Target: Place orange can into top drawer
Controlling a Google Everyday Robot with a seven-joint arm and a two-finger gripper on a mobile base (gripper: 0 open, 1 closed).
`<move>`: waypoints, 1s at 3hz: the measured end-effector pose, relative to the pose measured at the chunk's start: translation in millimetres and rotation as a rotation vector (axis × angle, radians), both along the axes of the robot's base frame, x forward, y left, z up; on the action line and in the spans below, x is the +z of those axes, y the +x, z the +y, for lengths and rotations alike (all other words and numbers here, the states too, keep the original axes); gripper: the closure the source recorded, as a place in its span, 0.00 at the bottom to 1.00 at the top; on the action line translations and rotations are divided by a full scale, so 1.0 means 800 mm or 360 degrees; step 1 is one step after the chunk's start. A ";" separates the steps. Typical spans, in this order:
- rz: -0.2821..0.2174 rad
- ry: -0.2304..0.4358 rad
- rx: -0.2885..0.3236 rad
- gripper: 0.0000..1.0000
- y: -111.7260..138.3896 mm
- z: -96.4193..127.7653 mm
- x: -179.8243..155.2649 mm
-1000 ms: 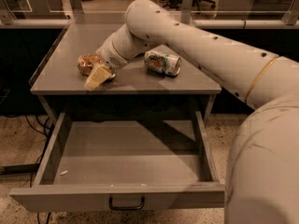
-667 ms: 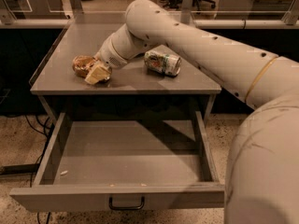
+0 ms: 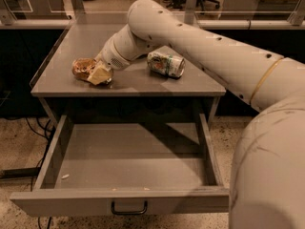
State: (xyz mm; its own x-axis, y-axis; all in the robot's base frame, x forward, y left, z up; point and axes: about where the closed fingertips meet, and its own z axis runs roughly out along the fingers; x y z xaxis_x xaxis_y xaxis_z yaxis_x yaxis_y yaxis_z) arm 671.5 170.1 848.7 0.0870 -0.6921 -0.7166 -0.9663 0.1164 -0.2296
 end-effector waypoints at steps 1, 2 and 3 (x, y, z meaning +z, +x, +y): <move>0.0001 -0.0001 0.0005 1.00 0.000 0.001 0.000; -0.0005 -0.0001 0.0032 1.00 -0.002 0.005 0.003; -0.0024 0.0045 0.0031 1.00 -0.012 -0.009 0.011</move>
Offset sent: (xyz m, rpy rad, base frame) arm -0.0010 0.0031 0.0083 0.0007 -0.0121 0.0346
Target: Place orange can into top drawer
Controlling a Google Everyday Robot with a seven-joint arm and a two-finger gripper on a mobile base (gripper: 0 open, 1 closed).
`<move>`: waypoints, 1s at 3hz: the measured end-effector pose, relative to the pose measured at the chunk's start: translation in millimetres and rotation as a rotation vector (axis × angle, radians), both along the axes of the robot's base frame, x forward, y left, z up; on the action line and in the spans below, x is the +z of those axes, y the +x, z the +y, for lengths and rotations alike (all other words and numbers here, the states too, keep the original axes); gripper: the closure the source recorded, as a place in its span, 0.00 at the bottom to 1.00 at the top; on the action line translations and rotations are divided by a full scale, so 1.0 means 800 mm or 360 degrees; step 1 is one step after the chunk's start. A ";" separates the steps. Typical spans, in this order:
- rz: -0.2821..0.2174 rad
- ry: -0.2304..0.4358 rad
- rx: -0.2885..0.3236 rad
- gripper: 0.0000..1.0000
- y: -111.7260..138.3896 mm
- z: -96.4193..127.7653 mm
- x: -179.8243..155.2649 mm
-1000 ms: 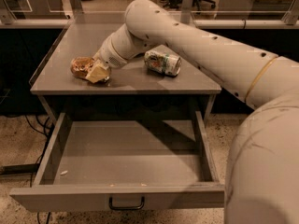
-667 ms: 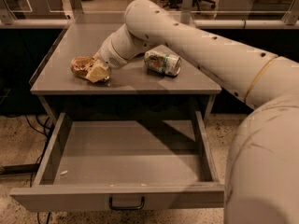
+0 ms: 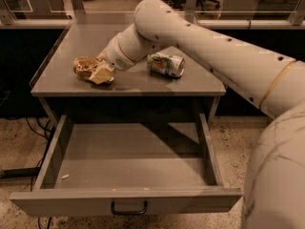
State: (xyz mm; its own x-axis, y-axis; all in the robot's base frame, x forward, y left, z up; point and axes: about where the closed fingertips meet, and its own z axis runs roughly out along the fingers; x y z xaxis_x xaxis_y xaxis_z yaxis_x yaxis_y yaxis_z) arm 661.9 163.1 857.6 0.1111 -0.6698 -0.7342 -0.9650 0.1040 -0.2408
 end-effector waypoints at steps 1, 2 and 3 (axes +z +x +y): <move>-0.0037 0.0055 -0.0030 1.00 -0.017 -0.028 0.011; -0.0088 0.0071 -0.0088 1.00 -0.037 -0.070 0.020; -0.0123 0.0069 -0.0175 1.00 -0.058 -0.122 0.022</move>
Offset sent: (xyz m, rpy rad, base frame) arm -0.0478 -0.1037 0.0261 0.0563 -0.0958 -0.1112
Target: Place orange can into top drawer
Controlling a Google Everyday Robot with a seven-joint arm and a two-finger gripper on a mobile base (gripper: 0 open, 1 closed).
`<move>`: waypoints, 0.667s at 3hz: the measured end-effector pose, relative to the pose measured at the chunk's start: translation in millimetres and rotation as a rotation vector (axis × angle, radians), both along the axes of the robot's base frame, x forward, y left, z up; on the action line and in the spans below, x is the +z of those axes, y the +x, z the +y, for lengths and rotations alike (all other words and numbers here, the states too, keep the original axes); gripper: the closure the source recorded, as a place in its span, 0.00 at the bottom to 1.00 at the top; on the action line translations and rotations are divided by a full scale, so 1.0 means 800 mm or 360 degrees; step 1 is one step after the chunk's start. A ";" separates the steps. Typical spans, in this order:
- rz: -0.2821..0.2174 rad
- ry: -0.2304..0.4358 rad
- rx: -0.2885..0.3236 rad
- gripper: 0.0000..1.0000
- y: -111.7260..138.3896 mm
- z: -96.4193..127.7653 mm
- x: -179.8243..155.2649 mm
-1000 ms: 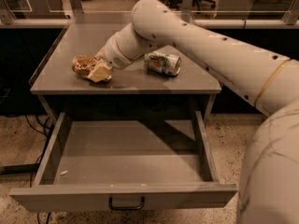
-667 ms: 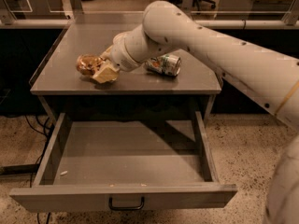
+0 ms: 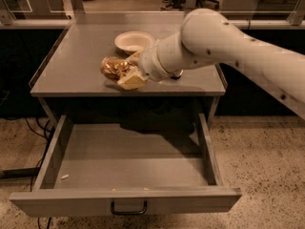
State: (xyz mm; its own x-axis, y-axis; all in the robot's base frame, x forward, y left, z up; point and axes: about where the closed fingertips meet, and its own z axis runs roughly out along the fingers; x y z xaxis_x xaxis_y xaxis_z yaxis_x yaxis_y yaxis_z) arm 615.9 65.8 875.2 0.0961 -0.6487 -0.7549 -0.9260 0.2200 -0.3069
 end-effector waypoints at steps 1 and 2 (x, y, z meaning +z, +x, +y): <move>0.0014 -0.0001 -0.0119 1.00 -0.026 -0.065 -0.017; 0.0014 -0.0001 -0.0118 1.00 -0.026 -0.065 -0.018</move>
Offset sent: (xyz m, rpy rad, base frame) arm -0.0166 -0.0358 -0.0094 0.0017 0.0032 -0.0508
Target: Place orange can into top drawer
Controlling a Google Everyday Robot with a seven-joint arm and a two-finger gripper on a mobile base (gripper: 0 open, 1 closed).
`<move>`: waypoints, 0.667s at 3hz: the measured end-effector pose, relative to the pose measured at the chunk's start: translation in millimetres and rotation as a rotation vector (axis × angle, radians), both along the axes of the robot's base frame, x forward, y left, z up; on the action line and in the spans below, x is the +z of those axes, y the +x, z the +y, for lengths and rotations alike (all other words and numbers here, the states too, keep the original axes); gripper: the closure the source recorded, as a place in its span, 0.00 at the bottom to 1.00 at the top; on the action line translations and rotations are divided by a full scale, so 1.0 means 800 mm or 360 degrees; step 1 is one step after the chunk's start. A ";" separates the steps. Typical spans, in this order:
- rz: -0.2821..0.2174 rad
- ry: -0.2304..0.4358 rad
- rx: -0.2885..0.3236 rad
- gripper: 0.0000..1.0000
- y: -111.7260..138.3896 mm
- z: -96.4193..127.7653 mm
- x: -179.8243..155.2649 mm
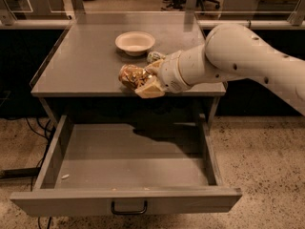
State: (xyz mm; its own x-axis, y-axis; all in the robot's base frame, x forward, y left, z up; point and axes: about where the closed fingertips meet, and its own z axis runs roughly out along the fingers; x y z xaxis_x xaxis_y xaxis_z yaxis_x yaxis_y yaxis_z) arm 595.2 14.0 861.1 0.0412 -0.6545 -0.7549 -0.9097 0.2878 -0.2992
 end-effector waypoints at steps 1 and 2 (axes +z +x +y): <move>-0.0009 -0.0022 0.0034 1.00 -0.008 0.007 -0.004; 0.0016 -0.0042 0.0083 1.00 -0.045 0.008 -0.026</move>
Offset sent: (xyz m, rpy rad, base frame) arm -0.0870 -0.0013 -0.0672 -0.0545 0.0686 0.0900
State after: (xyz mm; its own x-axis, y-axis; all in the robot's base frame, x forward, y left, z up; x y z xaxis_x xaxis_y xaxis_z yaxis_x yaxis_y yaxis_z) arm 559.5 20.7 840.4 0.0683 -0.6712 -0.7381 -0.9262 0.2323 -0.2970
